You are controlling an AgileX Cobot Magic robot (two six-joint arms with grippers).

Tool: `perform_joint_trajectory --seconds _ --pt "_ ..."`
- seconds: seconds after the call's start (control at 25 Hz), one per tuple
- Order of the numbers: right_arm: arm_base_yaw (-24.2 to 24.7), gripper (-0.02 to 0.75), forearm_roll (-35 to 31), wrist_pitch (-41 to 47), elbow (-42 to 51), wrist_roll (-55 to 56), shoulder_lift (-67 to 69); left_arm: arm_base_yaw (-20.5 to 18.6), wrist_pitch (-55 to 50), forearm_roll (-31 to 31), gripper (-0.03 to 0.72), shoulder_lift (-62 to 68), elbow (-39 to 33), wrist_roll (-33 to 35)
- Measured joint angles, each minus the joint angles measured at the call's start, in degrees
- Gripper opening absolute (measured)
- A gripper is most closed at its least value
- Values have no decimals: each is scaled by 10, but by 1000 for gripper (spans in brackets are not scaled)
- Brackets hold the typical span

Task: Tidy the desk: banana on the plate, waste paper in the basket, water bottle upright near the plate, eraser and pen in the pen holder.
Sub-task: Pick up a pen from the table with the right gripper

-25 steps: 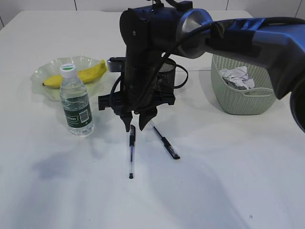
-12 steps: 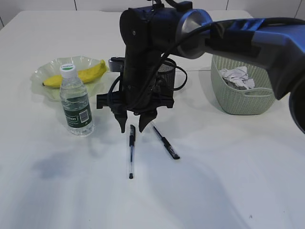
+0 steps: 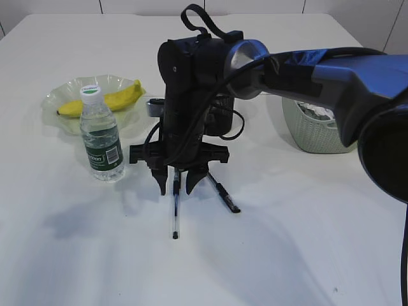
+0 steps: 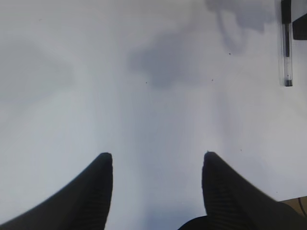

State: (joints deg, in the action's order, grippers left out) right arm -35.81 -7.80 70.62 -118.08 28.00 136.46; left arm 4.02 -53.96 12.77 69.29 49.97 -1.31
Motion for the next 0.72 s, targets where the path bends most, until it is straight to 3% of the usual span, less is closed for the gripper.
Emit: perform_joint_trajectory --seconds 0.72 --pt "0 335 11 -3 -5 8 43 0 1 1 414 0 0 0"
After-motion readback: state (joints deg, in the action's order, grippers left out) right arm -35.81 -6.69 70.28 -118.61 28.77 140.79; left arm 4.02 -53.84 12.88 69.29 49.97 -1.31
